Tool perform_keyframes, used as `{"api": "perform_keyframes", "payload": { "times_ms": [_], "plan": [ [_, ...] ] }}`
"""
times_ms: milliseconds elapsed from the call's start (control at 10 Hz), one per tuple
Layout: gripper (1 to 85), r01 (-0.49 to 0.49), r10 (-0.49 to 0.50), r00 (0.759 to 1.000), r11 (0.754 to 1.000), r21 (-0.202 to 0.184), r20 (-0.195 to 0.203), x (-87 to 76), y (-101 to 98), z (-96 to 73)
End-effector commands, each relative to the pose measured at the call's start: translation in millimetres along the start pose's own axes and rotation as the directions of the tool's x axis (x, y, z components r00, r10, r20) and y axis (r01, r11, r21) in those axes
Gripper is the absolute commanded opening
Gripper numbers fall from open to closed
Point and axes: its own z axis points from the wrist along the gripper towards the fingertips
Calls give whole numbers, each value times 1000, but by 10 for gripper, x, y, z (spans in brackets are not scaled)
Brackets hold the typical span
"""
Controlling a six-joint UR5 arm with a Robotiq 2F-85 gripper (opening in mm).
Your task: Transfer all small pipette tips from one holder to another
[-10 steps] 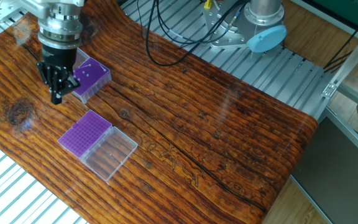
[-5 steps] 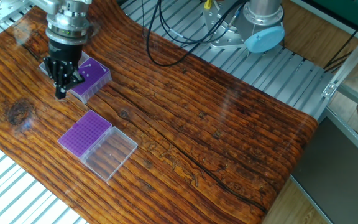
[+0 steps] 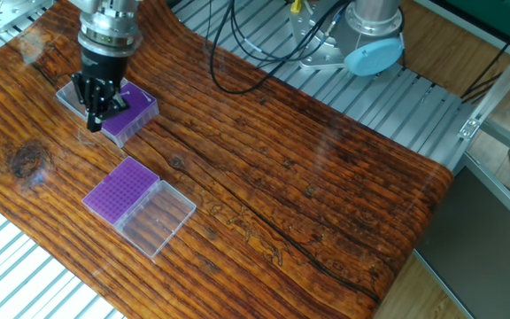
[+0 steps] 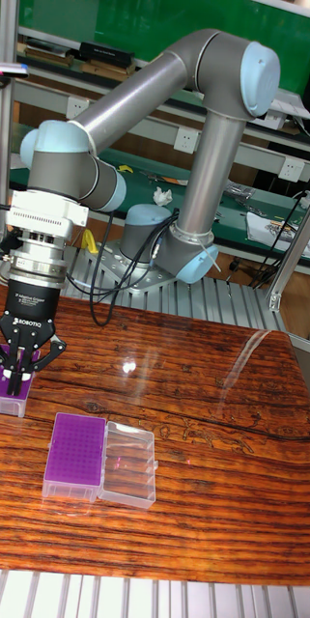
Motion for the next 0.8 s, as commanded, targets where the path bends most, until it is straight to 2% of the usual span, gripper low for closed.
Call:
{"api": "perform_keyframes", "payload": {
  "times_ms": [0, 700],
  "plan": [
    [10, -14, 14, 1000, 1000, 7, 12, 122, -73, 18],
    [10, -24, 24, 1000, 1000, 11, 11, 215, -111, 41]
  ]
}}
